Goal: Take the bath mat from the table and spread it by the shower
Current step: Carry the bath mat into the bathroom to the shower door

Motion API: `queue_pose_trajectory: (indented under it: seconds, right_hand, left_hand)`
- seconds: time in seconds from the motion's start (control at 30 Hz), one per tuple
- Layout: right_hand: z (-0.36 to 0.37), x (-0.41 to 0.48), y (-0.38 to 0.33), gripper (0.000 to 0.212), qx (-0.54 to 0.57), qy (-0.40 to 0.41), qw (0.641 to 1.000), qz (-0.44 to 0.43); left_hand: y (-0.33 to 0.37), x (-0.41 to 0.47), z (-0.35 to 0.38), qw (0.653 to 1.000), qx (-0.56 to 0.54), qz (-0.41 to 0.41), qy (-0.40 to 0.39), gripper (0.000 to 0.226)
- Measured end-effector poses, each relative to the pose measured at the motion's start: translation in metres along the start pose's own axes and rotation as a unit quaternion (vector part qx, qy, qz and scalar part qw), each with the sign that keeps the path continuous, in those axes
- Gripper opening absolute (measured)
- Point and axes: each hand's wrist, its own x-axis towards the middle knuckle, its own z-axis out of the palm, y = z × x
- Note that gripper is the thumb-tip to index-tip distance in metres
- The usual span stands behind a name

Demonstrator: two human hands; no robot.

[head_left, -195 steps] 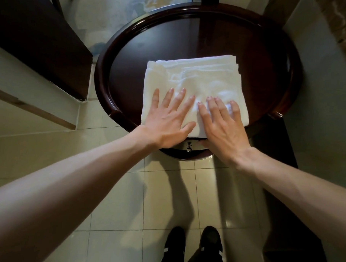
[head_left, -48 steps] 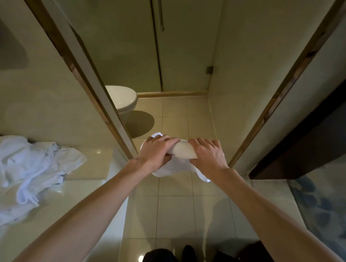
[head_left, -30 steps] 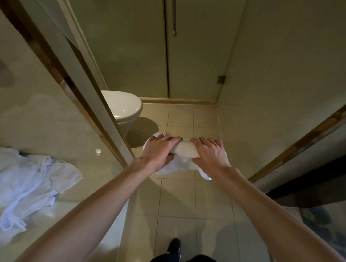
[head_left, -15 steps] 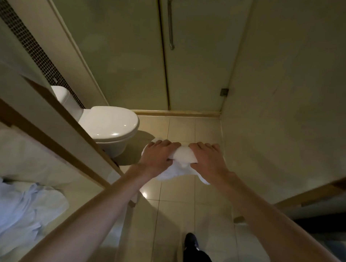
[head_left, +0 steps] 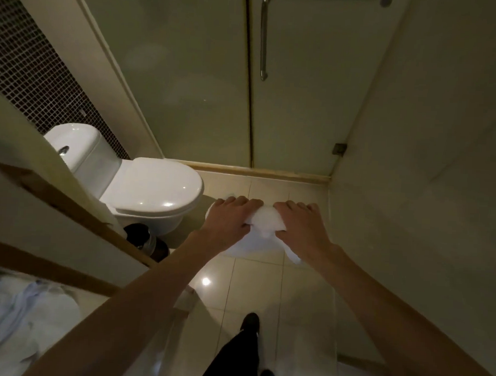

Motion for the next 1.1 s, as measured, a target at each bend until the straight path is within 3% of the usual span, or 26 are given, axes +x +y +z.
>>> queue_pose_trajectory:
  seconds: [0.63,1.1]
  right_hand:
    - [0.003,0.199,0.109,0.051,0.020,-0.014,0.999,0.028]
    - [-0.001,0.347,0.183,0.052,0.020,-0.023,0.999,-0.023]
  left_hand:
    - [-0.056,0.225,-0.006,1.000,0.014,0.006,-0.022,0.059]
    - [-0.092,0.363,-0.018,0.999,0.010,-0.043,0.002,0.057]
